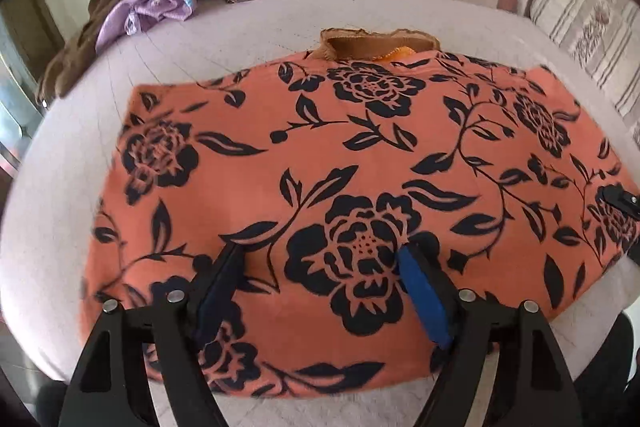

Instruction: Fold small clothes

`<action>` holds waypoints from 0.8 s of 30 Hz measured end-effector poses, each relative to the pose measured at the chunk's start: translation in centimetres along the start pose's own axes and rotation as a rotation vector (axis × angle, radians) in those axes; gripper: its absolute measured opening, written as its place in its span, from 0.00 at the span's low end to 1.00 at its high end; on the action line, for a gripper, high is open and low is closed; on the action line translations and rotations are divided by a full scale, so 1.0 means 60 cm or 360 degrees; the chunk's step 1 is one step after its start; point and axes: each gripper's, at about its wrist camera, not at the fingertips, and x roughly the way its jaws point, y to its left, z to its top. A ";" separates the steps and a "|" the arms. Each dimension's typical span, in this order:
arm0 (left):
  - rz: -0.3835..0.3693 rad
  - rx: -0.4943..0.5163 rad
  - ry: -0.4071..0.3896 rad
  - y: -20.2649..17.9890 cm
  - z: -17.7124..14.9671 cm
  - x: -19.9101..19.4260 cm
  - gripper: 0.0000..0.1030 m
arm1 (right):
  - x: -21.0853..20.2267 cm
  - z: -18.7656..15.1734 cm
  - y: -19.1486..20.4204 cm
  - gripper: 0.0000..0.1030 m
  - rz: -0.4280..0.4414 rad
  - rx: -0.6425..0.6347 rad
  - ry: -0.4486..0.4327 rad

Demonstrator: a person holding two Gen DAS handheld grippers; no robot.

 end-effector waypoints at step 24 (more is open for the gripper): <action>-0.0410 -0.0863 -0.0176 0.255 -0.038 -0.058 0.83 | 0.129 -0.204 0.404 0.21 -0.0058 -0.1304 0.0210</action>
